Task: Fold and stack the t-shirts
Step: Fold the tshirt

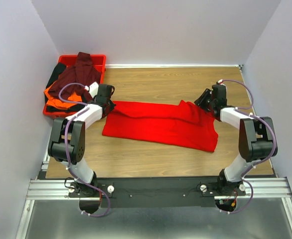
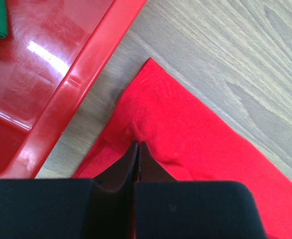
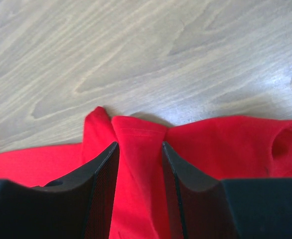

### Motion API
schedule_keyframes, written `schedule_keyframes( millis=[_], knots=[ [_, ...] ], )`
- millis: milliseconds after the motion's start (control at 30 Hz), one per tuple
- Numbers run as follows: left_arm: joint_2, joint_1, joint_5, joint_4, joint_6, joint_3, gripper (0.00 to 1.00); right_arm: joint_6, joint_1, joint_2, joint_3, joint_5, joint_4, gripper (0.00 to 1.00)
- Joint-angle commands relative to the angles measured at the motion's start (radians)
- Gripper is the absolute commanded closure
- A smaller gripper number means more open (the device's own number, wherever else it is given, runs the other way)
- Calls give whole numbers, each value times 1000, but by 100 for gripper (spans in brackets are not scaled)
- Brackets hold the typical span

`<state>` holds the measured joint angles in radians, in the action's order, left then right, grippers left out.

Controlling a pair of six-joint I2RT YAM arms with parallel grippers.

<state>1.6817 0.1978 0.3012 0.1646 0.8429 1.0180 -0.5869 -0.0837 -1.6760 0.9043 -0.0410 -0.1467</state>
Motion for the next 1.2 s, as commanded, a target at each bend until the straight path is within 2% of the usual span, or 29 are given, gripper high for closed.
schedule_keyframes(
  millis=[0, 467, 667, 800, 1033, 1167],
  knots=[
    [0, 2, -5, -14, 4, 2, 96, -17, 2, -30, 22, 7, 38, 54],
    [9, 2, -8, -16, 5, 8, 96, -65, 1, -70, 47, -51, 36, 54],
    [10, 2, -11, -16, 5, 17, 97, -83, -1, -74, 62, -77, 36, 59],
    [15, 2, -11, -16, 4, 21, 97, -88, -2, -79, 67, -80, 38, 68],
    [24, 3, -17, -13, 4, 45, 100, -76, -1, -100, 102, -74, 42, 97],
    [41, 3, -5, 7, -2, 89, 100, -57, 1, -102, 156, -50, 61, 99]
  ],
)
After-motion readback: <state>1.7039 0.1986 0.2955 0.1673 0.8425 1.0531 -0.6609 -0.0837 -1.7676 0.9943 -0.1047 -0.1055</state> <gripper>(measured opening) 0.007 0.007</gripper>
